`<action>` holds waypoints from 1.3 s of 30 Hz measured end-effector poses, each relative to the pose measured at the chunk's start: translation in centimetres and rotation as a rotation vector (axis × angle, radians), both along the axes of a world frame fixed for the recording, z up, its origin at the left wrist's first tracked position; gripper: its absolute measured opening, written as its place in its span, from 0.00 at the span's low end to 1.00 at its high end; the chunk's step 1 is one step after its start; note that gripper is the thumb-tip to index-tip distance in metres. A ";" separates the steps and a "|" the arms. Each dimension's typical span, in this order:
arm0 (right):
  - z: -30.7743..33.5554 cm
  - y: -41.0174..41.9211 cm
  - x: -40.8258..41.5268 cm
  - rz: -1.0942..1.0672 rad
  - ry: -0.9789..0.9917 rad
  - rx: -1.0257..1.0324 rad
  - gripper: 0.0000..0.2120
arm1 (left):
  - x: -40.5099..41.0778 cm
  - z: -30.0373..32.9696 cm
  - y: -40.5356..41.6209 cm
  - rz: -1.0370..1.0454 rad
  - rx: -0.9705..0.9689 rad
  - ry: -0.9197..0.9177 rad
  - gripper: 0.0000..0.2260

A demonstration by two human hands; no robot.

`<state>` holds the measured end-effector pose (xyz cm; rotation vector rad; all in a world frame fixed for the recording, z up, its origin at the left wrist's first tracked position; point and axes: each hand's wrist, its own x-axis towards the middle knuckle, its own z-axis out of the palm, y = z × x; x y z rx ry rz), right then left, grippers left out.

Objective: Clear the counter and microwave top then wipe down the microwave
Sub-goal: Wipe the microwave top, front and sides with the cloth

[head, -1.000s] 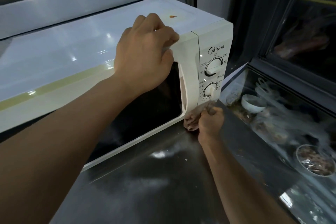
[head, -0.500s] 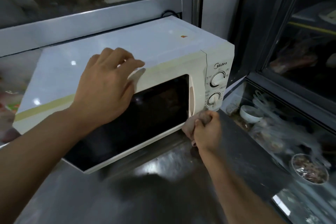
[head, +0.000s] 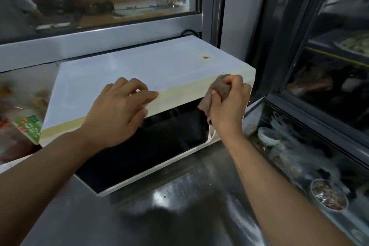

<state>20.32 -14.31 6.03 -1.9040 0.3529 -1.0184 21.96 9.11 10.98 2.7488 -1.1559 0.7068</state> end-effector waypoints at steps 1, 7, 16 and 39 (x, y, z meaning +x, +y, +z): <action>-0.8 0.4 0.1 -0.019 -0.015 -0.021 0.13 | 0.1 -0.1 0.0 -0.003 -0.018 0.005 0.20; -7.9 0.8 -0.5 -0.006 -0.058 -0.042 0.17 | 0.2 -0.1 -0.1 -0.007 -0.089 0.041 0.21; -13.9 1.5 -0.8 0.029 -0.015 0.026 0.14 | 0.1 -0.3 -0.4 0.023 -0.087 0.019 0.18; -15.7 2.9 -0.1 0.058 0.242 0.876 0.13 | -0.4 -0.3 -0.8 0.101 -0.071 -0.014 0.18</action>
